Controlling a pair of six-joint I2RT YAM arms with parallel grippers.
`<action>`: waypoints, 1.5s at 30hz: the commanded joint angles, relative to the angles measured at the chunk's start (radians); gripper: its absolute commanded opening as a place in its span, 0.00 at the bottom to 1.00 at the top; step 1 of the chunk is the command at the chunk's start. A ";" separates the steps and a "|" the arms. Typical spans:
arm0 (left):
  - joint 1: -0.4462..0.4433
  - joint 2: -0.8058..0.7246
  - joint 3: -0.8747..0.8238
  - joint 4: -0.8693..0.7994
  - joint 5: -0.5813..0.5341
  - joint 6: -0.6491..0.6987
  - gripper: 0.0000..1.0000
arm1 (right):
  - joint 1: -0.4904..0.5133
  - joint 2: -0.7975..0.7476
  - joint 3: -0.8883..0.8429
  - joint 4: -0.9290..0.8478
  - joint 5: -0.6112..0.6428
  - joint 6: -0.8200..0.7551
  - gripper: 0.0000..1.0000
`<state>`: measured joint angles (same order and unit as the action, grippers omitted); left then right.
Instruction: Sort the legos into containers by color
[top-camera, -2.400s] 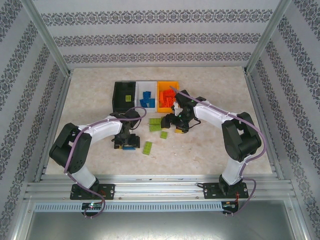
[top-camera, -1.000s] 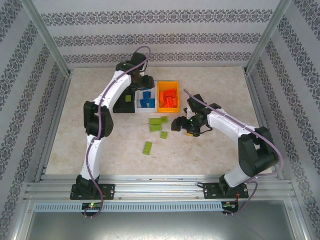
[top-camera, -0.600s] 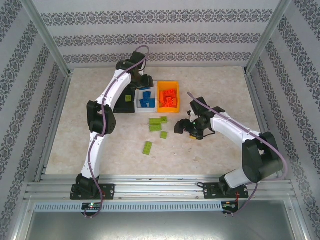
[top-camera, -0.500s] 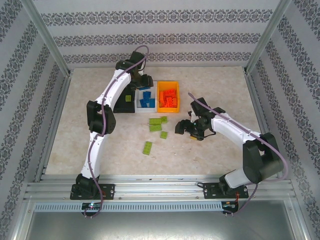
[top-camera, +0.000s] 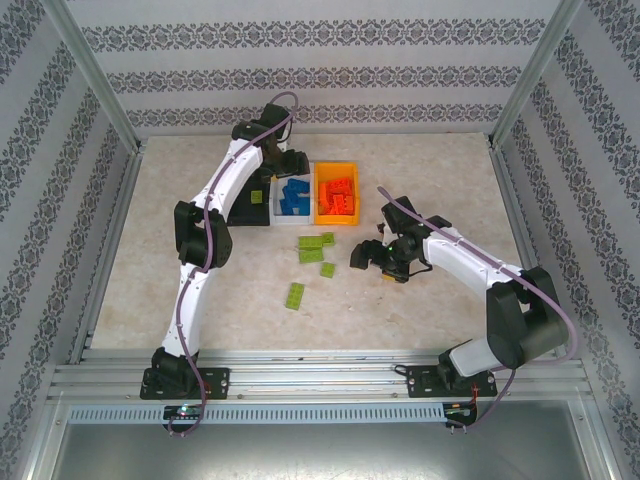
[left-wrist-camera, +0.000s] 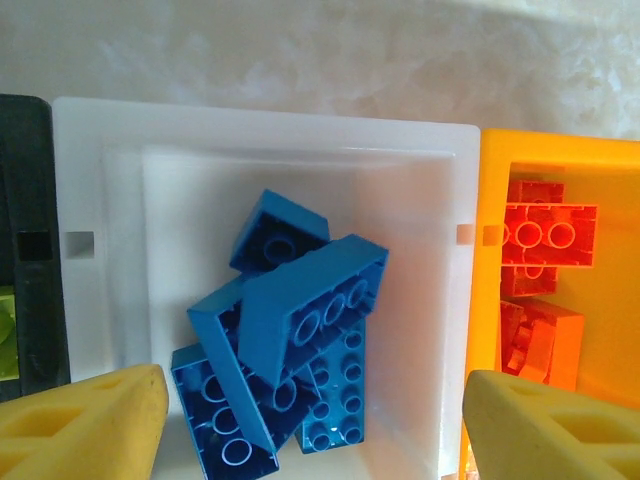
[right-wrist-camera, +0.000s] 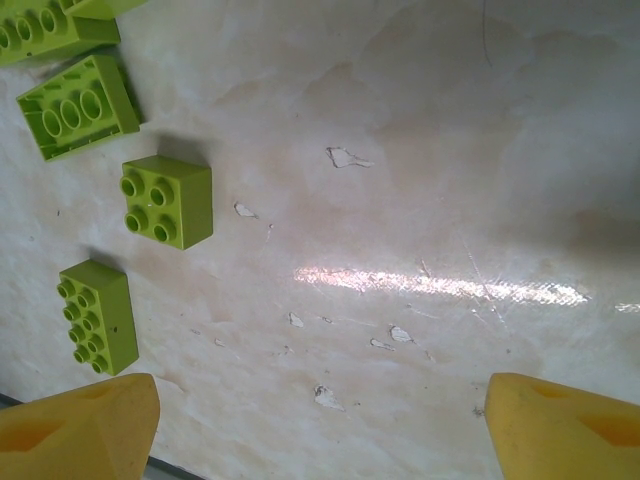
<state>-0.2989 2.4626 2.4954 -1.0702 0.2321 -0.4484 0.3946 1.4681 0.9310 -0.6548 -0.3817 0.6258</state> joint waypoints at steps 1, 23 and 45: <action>0.007 0.009 0.030 -0.050 0.006 0.009 0.78 | -0.001 -0.014 -0.006 -0.017 0.011 0.008 0.86; -0.056 -0.371 -0.451 0.009 -0.072 0.101 0.78 | 0.043 0.133 0.104 0.008 -0.045 -0.034 0.85; -0.479 -0.620 -1.214 0.252 -0.153 -0.116 0.76 | 0.021 0.236 0.168 0.011 -0.088 -0.088 0.84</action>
<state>-0.7475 1.8111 1.2865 -0.8570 0.0959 -0.5251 0.4259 1.7161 1.1099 -0.6422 -0.4538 0.5652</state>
